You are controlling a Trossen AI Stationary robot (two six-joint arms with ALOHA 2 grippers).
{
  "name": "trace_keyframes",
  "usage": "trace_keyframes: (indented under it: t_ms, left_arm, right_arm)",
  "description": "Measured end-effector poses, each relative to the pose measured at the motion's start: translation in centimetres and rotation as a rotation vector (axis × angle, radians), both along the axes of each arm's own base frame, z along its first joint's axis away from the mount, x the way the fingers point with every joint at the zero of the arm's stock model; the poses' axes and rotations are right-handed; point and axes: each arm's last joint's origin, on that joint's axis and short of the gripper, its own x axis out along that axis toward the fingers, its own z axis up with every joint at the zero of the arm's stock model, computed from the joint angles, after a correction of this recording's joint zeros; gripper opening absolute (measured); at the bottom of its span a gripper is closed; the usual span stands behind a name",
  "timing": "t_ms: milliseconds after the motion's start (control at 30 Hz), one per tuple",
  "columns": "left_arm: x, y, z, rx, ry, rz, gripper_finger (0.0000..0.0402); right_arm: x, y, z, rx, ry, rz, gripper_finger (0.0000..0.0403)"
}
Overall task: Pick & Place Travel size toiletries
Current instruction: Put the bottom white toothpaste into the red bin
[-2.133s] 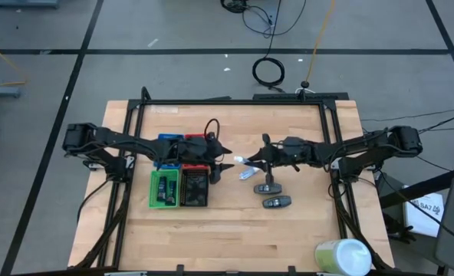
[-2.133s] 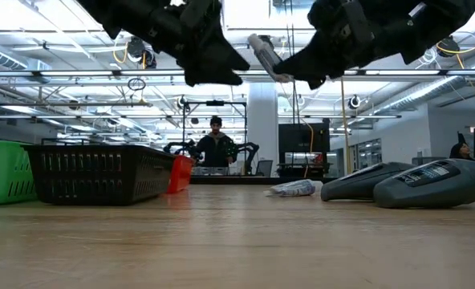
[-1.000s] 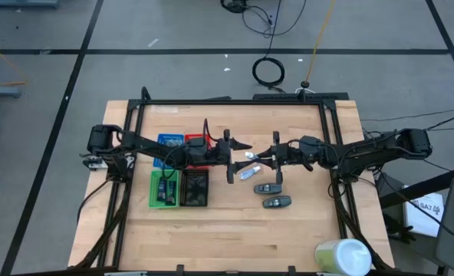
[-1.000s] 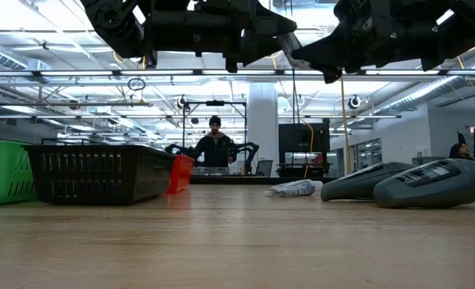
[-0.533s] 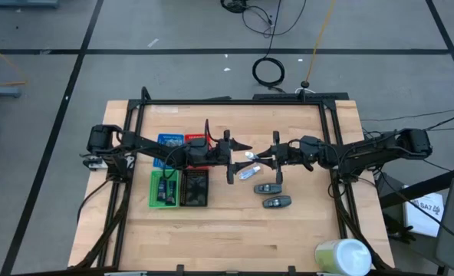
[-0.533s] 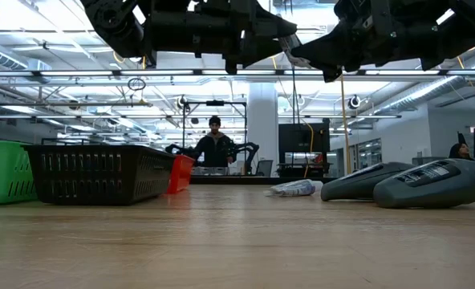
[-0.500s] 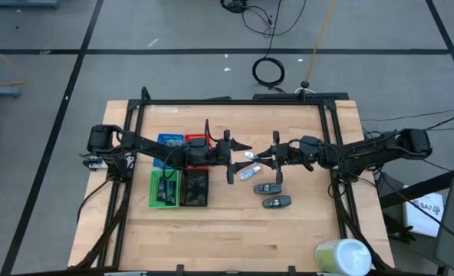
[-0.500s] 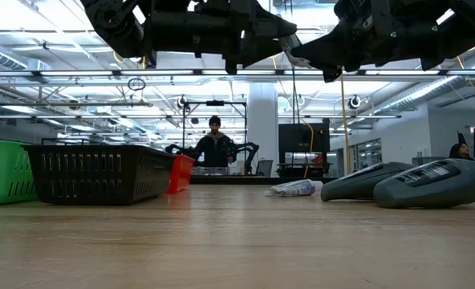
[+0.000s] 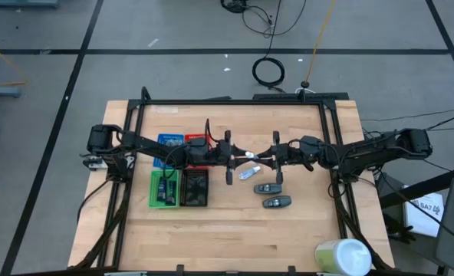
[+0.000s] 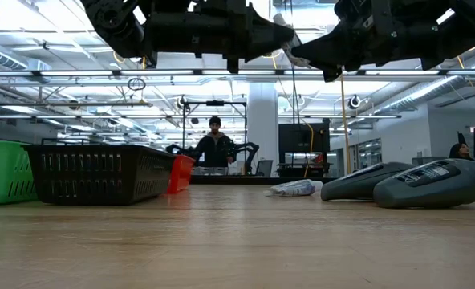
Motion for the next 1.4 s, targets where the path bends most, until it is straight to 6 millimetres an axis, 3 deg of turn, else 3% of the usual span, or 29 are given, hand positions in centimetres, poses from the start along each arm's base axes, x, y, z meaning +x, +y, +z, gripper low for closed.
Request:
trace_keyframes:
  t_ms: [133, 267, 367, 500, 700, 900, 1133, 1400]
  left_arm:
    - [0.0, 0.0, 0.0, 0.003, -0.001, -0.004, 0.0012]
    - [0.0, 0.0, 0.0, -0.001, 0.001, -0.004, 0.0027]
    - [0.0, 0.0, -0.1, -0.009, 0.006, 0.002, 0.0035]
    - [-0.1, 0.0, 0.1, -0.02, 0.006, 0.001, 0.0014]
    - [-1.4, -0.1, 1.8, -0.027, 0.091, 0.03, 0.0016]
    - [-4.4, -0.4, 3.5, -0.023, 0.301, 0.222, 0.0005]
    - [-8.3, -0.6, 3.2, -0.093, 0.561, 0.52, 0.0009]
    - [-10.1, -0.5, 2.3, -0.207, 0.681, 0.647, 0.0011]
  right_arm:
    - [0.0, 0.0, 0.0, 0.0, 0.006, 0.0, 0.0029]
    - [0.0, 0.0, -0.2, 0.051, 0.026, -0.008, 0.0055]
    - [0.0, -0.1, -0.4, 0.082, 0.052, -0.013, 0.0096]
    - [-0.4, 0.0, -0.4, 0.108, 0.087, -0.015, 0.0162]
    - [-2.8, -0.2, 0.7, 0.122, 0.149, -0.093, 0.0226]
    - [-5.8, -0.2, 1.6, 0.123, 0.196, -0.166, 0.0225]
    - [-8.2, -0.1, 1.5, 0.132, 0.277, -0.173, 0.0204]
    - [-9.5, 0.0, -1.2, 0.144, 0.213, -0.169, 0.0201]
